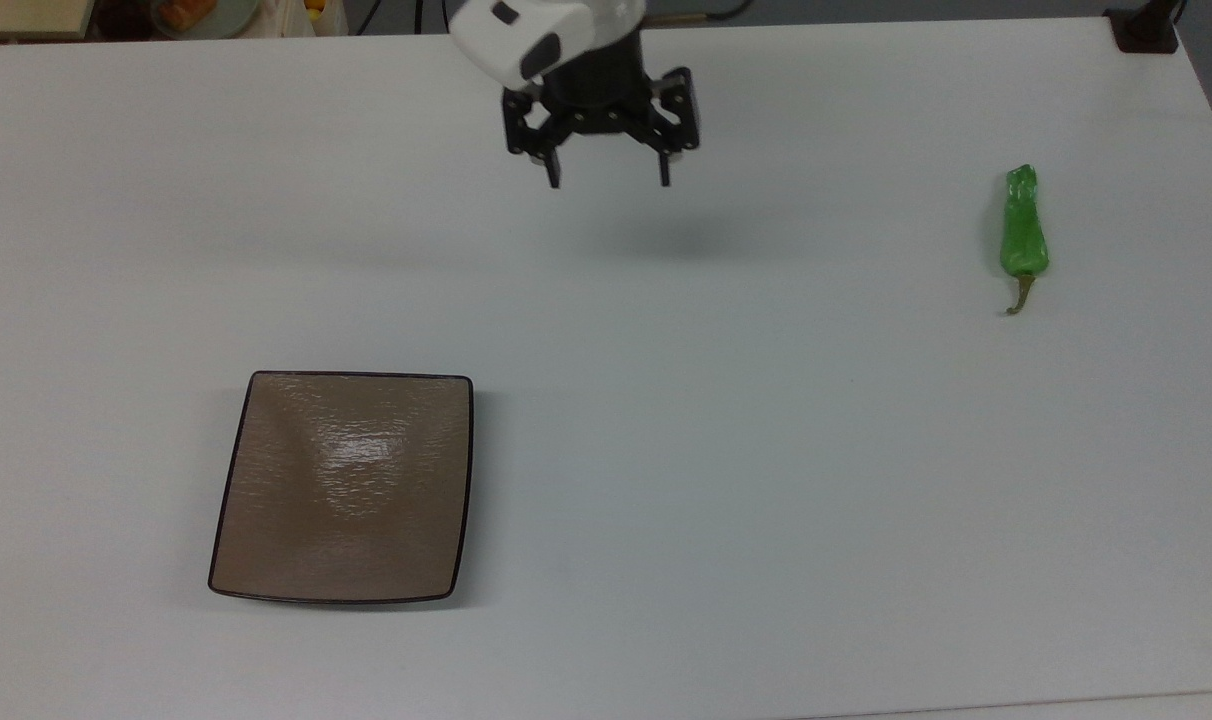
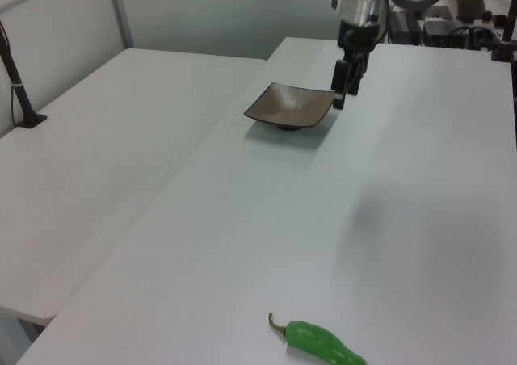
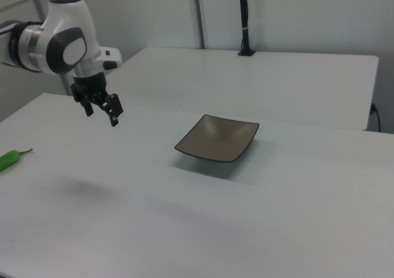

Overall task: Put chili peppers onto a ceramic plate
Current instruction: 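Move the open gripper over to the green chili pepper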

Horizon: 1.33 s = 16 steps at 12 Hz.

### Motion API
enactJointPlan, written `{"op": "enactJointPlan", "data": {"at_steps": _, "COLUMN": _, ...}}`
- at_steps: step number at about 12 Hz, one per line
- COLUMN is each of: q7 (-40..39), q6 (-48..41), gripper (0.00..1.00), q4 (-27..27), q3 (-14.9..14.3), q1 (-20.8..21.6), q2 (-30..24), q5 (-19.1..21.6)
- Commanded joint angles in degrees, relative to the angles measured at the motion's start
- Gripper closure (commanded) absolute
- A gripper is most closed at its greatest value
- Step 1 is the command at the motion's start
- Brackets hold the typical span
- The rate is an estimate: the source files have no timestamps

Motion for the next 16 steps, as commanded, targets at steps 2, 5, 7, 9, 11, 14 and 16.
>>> {"op": "enactJointPlan", "data": {"at_steps": 2, "q7": 7.3, "q6": 7.0, "gripper": 0.00, "q4": 1.6, "q3": 7.2, "q1": 1.6, "q2": 2.9, "q5": 1.1}}
{"op": "enactJointPlan", "data": {"at_steps": 5, "q7": 14.0, "q6": 13.7, "gripper": 0.00, "q4": 3.3, "q3": 8.5, "q1": 5.2, "q2": 5.7, "q5": 0.9}}
{"op": "enactJointPlan", "data": {"at_steps": 7, "q7": 19.3, "q6": 16.2, "gripper": 0.00, "q4": 6.5, "q3": 9.2, "q1": 7.8, "q2": 10.0, "q5": 0.7}}
{"op": "enactJointPlan", "data": {"at_steps": 9, "q7": 24.1, "q6": 19.1, "gripper": 0.00, "q4": 7.1, "q3": 9.2, "q1": 10.5, "q2": 12.3, "q5": 0.1}}
{"op": "enactJointPlan", "data": {"at_steps": 11, "q7": 26.3, "q6": 20.2, "gripper": 0.00, "q4": 7.1, "q3": 9.6, "q1": 13.0, "q2": 14.1, "q5": -0.5}}
{"op": "enactJointPlan", "data": {"at_steps": 14, "q7": 30.7, "q6": 20.0, "gripper": 0.00, "q4": 7.1, "q3": 11.1, "q1": 17.3, "q2": 16.2, "q5": -3.1}}
{"op": "enactJointPlan", "data": {"at_steps": 16, "q7": 32.8, "q6": 20.1, "gripper": 0.00, "q4": 7.2, "q3": 11.2, "q1": 20.2, "q2": 19.0, "q5": -4.8}}
